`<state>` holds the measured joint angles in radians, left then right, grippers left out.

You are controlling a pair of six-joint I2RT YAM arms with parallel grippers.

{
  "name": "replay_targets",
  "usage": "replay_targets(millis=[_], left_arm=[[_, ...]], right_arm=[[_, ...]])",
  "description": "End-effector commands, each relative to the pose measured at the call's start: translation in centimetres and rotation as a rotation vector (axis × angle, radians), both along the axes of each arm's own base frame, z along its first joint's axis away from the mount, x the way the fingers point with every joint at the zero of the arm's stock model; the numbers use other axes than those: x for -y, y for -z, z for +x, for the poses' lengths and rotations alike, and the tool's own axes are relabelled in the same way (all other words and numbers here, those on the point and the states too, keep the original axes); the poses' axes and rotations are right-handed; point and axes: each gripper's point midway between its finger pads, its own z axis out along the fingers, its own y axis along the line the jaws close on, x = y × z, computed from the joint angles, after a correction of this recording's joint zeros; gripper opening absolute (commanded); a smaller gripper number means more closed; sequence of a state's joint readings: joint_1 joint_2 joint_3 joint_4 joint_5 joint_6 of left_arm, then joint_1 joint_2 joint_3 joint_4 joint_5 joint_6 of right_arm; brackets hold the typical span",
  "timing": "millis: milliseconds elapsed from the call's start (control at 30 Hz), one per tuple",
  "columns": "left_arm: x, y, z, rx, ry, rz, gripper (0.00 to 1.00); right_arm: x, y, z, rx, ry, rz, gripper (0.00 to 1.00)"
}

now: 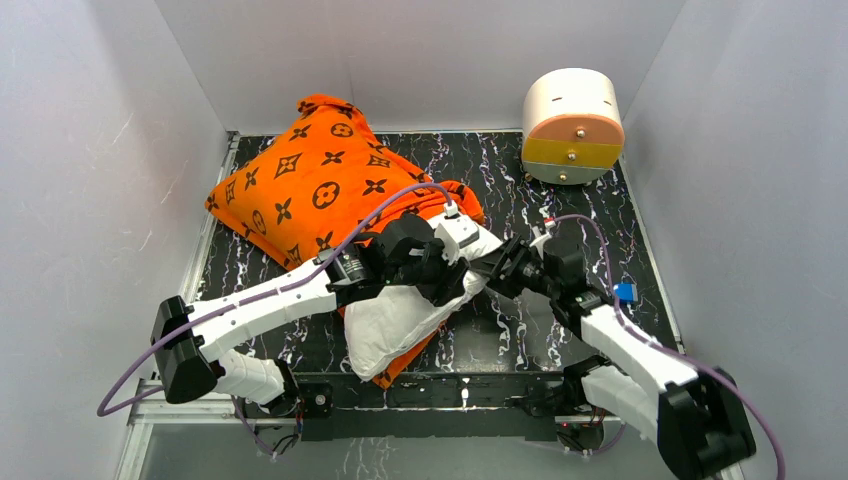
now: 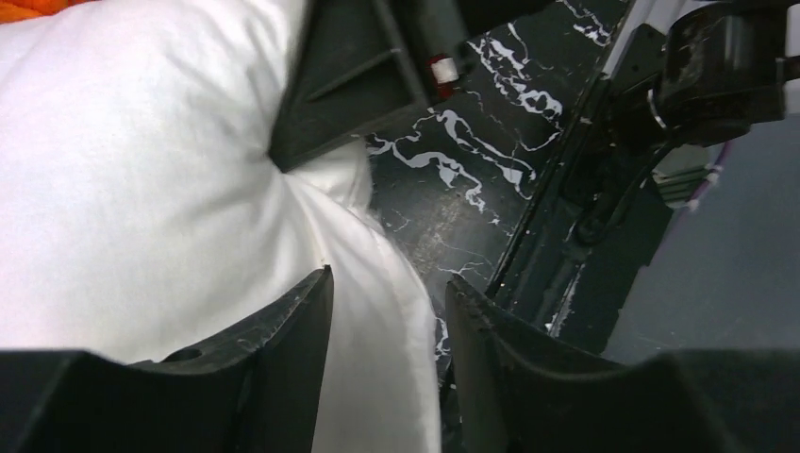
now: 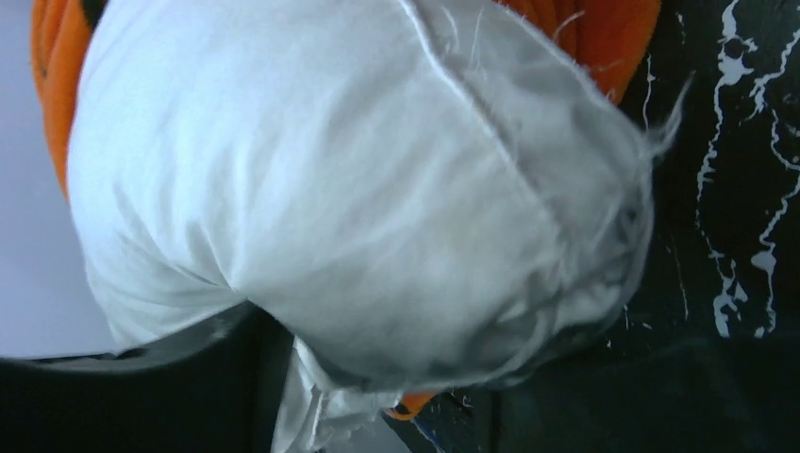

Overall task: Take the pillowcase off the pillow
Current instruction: Remove the pillow from the pillowcase.

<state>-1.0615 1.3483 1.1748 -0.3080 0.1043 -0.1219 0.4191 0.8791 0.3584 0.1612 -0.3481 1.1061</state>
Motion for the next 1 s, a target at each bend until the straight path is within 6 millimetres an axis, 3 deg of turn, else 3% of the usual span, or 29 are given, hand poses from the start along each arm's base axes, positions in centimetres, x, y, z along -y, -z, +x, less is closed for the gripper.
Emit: replay_targets(millis=[0, 133, 233, 300, 333, 400, 467, 533, 633, 733, 833, 900, 967], left_arm=[[-0.6, -3.8, -0.9, 0.05, 0.057, -0.039, 0.55], [-4.0, -4.7, -0.1, 0.097, -0.06, 0.021, 0.68], [-7.8, -6.2, 1.7, 0.191, -0.236, 0.043, 0.77], [-10.3, -6.9, 2.7, 0.244, -0.353, 0.058, 0.84], [-11.5, -7.1, 3.1, 0.269, -0.41, 0.067, 0.87], [-13.7, -7.3, 3.7, 0.302, -0.506, 0.086, 0.92], [-15.5, -6.8, 4.2, 0.318, -0.594, 0.118, 0.96], [-16.8, -5.9, 4.4, 0.316, -0.668, 0.152, 0.98], [-17.5, -4.0, 4.3, 0.277, -0.721, 0.201, 0.98], [-18.1, -2.7, 4.9, 0.232, -0.751, 0.243, 0.98], [-18.7, -2.0, 6.3, 0.153, -0.784, 0.209, 0.98], [-19.2, -2.0, 7.5, 0.115, -0.816, 0.154, 0.98], [-19.5, -2.2, 8.6, 0.106, -0.85, 0.107, 0.98]], right_arm=[[-1.9, -4.1, 3.8, 0.089, 0.0, 0.06, 0.58], [-1.5, -6.2, 6.4, 0.229, -0.011, -0.062, 0.33], [2.0, -6.4, 10.2, 0.263, 0.099, -0.355, 0.16], [4.7, -5.9, 12.0, 0.24, 0.162, -0.546, 0.16], [5.9, -5.5, 12.7, 0.22, 0.183, -0.632, 0.21], [6.5, -4.9, 13.1, 0.176, 0.129, -0.738, 0.46], [5.9, -3.2, 11.8, 0.07, 0.032, -0.748, 0.63], [4.9, -1.7, 9.4, -0.042, -0.056, -0.705, 0.69], [5.6, -1.0, 6.7, -0.096, 0.066, -0.638, 0.8], [4.7, -3.0, 3.9, 0.057, 0.112, -0.42, 0.98], [3.7, -5.8, 1.4, 0.199, 0.11, -0.199, 0.99], [1.0, -7.1, -0.5, 0.229, -0.01, -0.005, 0.99], [-1.6, -7.0, -3.1, 0.189, -0.159, 0.113, 0.99]])
